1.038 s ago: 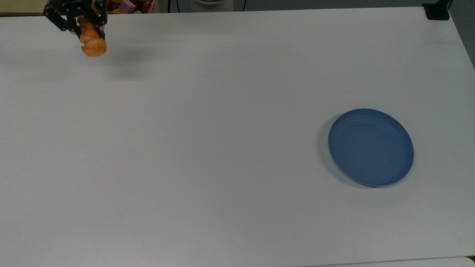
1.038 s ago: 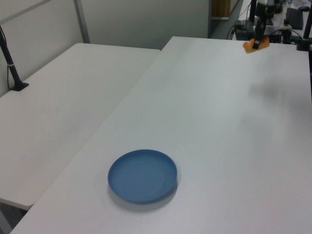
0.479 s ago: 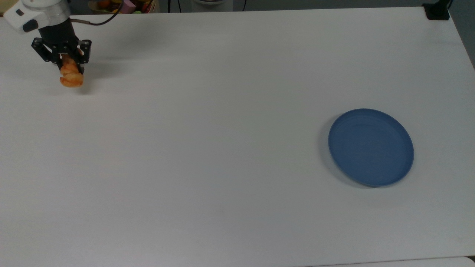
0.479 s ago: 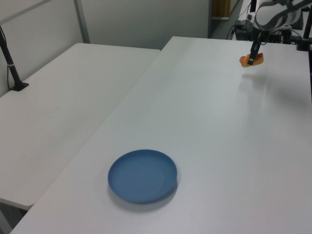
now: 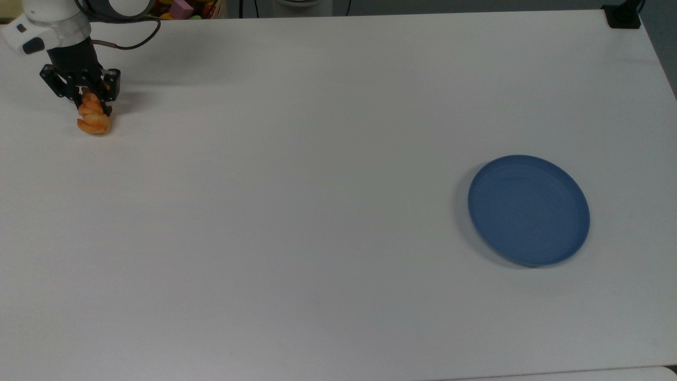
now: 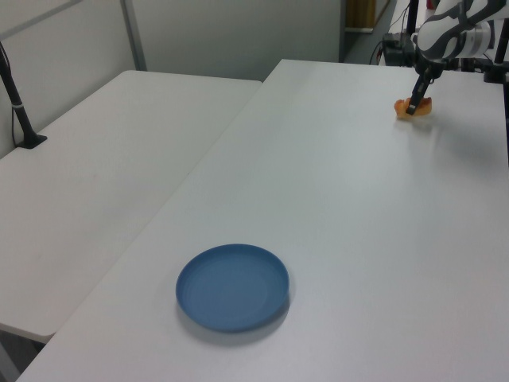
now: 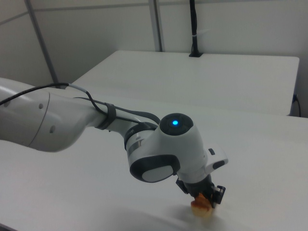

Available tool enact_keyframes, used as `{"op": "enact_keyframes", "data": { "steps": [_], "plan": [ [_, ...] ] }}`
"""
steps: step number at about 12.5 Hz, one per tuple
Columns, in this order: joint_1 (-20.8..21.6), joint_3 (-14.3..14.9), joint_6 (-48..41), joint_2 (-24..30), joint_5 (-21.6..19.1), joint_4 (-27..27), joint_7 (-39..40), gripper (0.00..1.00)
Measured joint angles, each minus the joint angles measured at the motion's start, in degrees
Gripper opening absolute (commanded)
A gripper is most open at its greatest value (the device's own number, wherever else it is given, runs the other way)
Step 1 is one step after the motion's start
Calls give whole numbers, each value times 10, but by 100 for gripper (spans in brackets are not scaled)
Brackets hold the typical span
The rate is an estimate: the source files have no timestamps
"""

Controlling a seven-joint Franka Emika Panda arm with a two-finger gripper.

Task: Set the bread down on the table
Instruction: 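Lower the bread roll onto the bare table and open the gripper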

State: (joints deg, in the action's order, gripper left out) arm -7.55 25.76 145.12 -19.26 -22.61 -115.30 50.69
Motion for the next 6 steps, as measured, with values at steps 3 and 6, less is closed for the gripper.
{"op": "enact_keyframes", "data": {
  "steps": [3,6],
  "plan": [
    [0,-1,10,-12,-5,0,20,88],
    [0,-2,10,-13,-5,0,21,100]
  ]
}}
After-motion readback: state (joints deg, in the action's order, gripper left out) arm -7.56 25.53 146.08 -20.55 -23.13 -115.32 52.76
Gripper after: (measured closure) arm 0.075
